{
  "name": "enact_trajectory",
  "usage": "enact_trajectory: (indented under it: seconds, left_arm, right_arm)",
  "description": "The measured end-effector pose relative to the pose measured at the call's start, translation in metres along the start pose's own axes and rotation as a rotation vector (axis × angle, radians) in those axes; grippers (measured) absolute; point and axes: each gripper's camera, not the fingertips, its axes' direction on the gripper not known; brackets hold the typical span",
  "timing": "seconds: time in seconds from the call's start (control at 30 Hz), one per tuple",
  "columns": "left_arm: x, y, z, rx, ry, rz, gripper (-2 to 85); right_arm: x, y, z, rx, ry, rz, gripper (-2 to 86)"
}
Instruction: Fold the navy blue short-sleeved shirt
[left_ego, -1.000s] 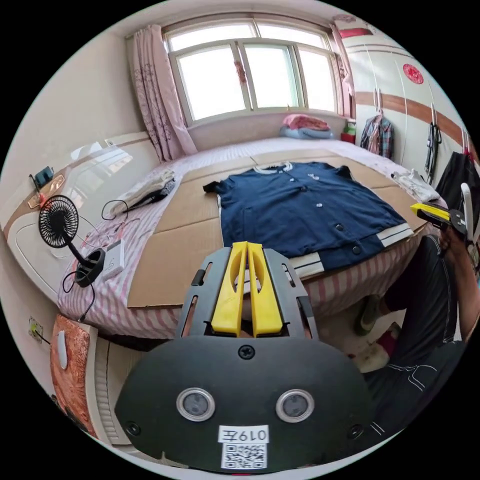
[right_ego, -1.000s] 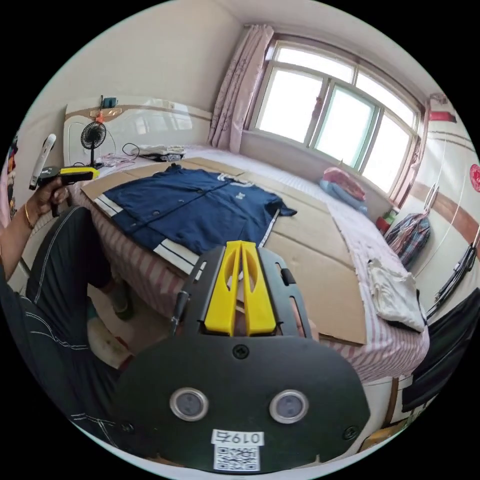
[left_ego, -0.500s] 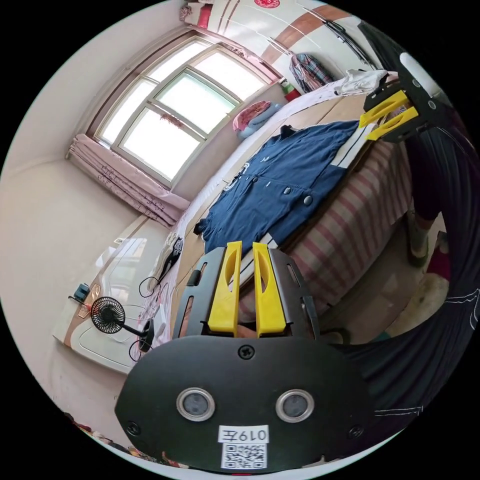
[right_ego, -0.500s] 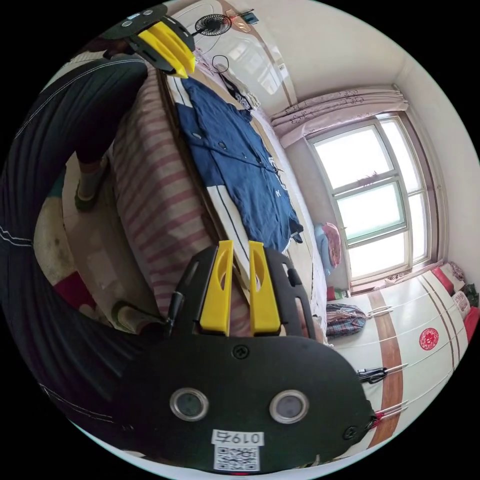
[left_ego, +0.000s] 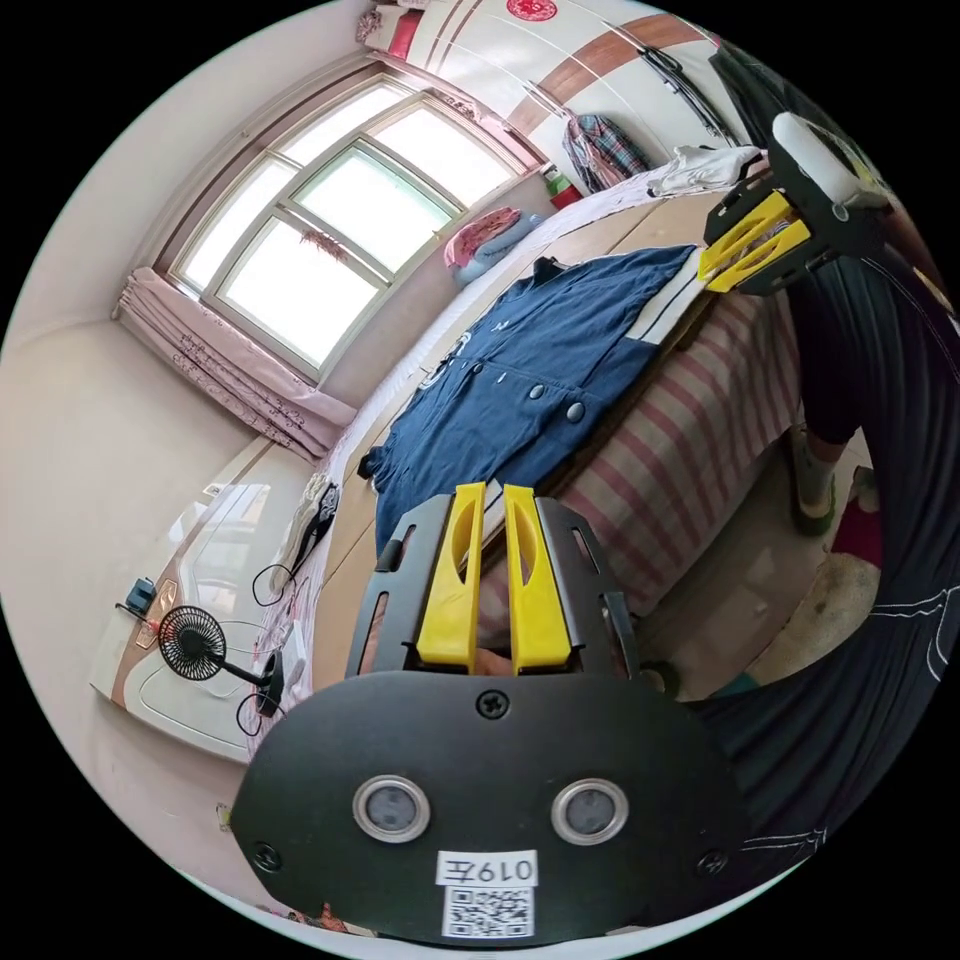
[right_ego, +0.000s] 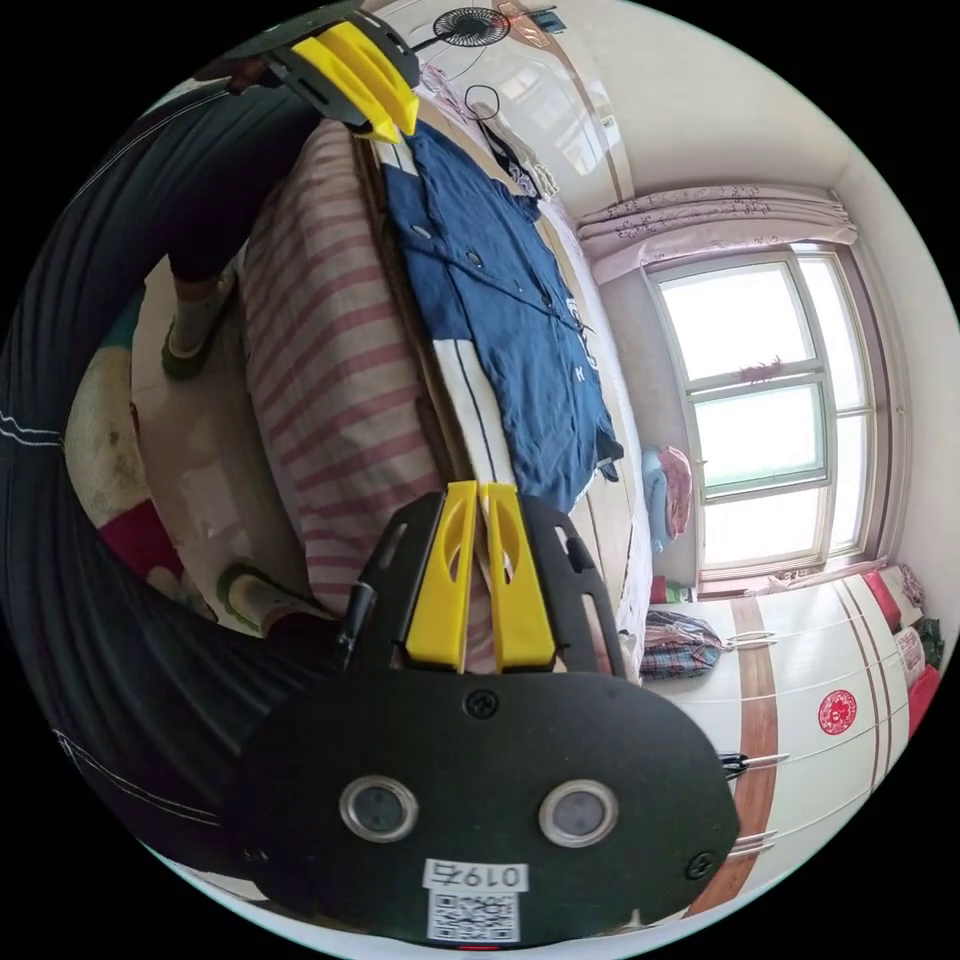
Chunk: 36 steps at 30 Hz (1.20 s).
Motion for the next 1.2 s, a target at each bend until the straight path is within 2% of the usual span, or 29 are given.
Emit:
enact_trajectory:
  seconds: [0.2, 0.4, 0.57, 0.73, 0.83, 0.9, 1.0, 1.13, 1.2]
  left_arm:
    - [0.006, -0.009, 0.028, 0.004, -0.052, 0.101, 1.5]
    - [-0.010, -0.008, 0.059, 0.041, 0.004, 0.152, 3.4]
    - [-0.033, -0.004, 0.090, 0.040, -0.001, 0.174, 4.9]
    - [-0.131, 0.019, 0.139, 0.042, 0.071, -0.065, 4.3]
    - [-0.221, 0.041, 0.190, 0.023, 0.100, -0.331, 3.8]
    - [-0.298, 0.064, 0.235, 0.034, 0.166, -0.582, 3.6]
    - [-0.386, 0.093, 0.301, 0.030, 0.210, -0.842, 4.3]
    - [-0.464, 0.112, 0.399, -0.019, 0.311, -0.962, 6.2]
    - [-0.501, 0.124, 0.479, -0.085, 0.470, -1.009, 7.0]
  right_arm:
    - [0.104, 0.035, -0.053, 0.019, -0.019, 0.043, -0.7]
    - [0.230, 0.067, -0.094, 0.038, -0.084, 0.119, -0.8]
    - [0.327, 0.096, -0.125, 0.000, -0.131, 0.056, -0.8]
    - [0.394, 0.134, -0.142, -0.014, -0.163, 0.015, -0.4]
    - [0.443, 0.154, -0.154, -0.018, -0.146, 0.015, 0.8]
    - [0.479, 0.161, -0.165, -0.025, -0.161, 0.004, 3.5]
    - [0.563, 0.169, -0.192, 0.015, -0.252, 0.045, 5.6]
    - [0.719, 0.173, -0.211, 0.083, -0.403, 0.201, 6.3]
    - [0.793, 0.171, -0.211, 0.120, -0.466, 0.290, 3.8]
